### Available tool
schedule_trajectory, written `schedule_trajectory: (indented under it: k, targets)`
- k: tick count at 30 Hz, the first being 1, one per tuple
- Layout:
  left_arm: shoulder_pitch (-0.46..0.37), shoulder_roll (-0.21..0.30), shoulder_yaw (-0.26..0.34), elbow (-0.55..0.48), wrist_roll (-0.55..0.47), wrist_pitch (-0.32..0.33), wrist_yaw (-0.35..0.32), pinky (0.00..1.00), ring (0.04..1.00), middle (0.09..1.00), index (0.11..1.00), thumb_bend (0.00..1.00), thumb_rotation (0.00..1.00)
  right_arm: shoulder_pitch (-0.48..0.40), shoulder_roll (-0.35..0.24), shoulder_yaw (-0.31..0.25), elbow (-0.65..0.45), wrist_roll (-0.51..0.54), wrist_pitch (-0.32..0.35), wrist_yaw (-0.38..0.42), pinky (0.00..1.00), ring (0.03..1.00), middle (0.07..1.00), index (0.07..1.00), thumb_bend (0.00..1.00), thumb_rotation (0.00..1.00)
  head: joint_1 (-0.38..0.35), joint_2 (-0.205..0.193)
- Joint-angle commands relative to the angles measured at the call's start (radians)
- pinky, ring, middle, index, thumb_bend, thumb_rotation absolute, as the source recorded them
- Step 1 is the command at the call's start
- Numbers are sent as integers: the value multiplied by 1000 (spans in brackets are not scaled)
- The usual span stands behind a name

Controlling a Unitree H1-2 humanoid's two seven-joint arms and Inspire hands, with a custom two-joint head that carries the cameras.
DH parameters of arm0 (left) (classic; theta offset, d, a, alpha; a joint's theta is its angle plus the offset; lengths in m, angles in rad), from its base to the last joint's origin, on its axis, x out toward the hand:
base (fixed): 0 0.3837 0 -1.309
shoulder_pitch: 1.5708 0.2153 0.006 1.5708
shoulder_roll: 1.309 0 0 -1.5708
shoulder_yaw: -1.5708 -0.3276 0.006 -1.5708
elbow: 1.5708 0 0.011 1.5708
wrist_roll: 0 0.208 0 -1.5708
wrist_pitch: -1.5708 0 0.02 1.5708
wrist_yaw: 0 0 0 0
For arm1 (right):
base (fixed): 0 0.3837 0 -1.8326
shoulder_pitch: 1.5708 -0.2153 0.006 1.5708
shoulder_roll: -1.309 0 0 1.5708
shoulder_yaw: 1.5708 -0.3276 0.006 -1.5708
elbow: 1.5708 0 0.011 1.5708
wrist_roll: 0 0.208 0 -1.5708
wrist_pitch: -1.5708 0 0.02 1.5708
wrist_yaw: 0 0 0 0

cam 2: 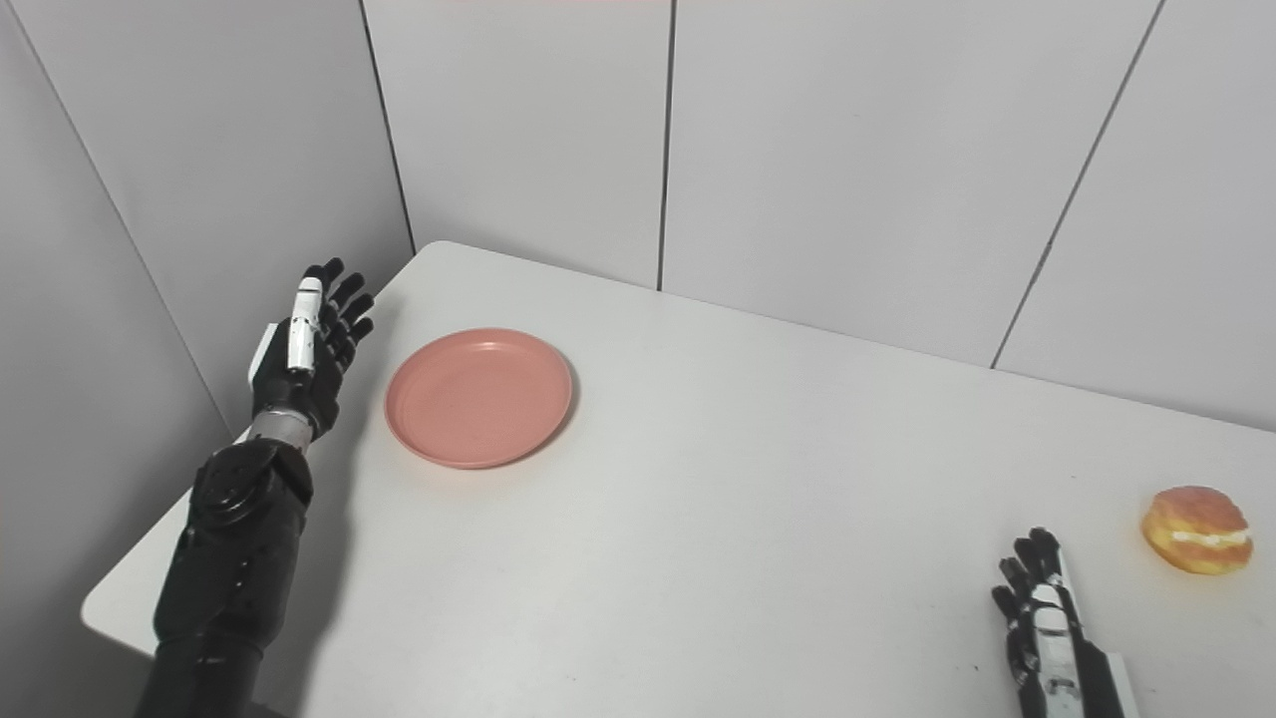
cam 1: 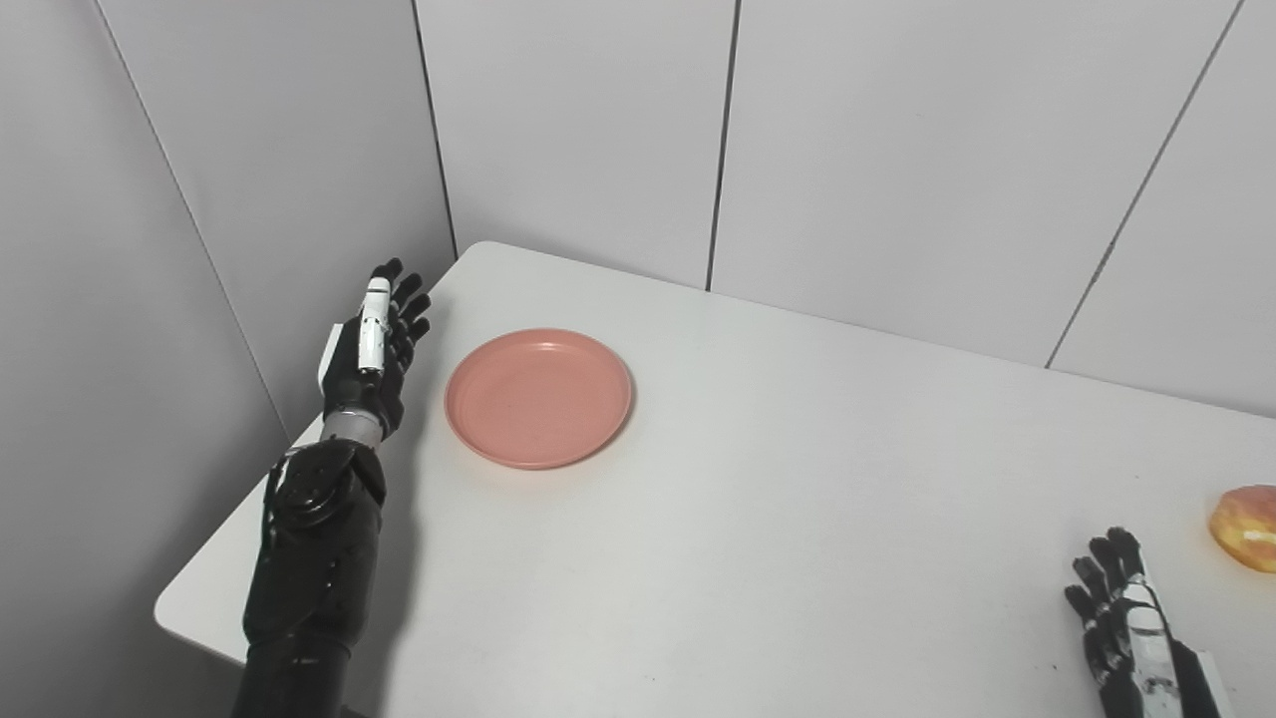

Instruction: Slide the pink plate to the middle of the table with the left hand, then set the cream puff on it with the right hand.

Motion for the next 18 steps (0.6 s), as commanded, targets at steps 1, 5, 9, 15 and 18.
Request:
schedule_trajectory:
  k: [1, 5, 9, 15, 18]
  targets:
    - [-25, 32, 3, -1, -13, -49, -18, 969, 940, 939, 940, 348, 1000, 40, 3, 7, 19, 6, 44, 8, 1000, 1000, 1000, 1000, 74, 1000, -3, 2]
    - [-35, 34, 12, 52, -33, -48, -17, 968, 959, 938, 929, 345, 1000, 43, 3, 9, 12, 1, 48, 5, 1000, 1000, 1000, 1000, 74, 1000, -4, 5]
    - [-43, 36, 14, 97, -51, -67, -29, 992, 964, 944, 935, 348, 1000, 45, 5, 10, 2, 2, 60, 2, 1000, 1000, 1000, 1000, 73, 1000, -6, 6]
    - [-49, 37, -2, 160, -49, -108, -52, 975, 962, 952, 926, 333, 1000, 44, 4, 10, 6, 1, 56, 4, 1000, 1000, 1000, 1000, 79, 1000, -7, 7]
    - [-50, 36, -17, 204, -50, -132, -76, 993, 965, 961, 945, 341, 1000, 43, 0, 11, 10, 2, 49, 10, 1000, 1000, 1000, 1000, 73, 1000, -8, 7]
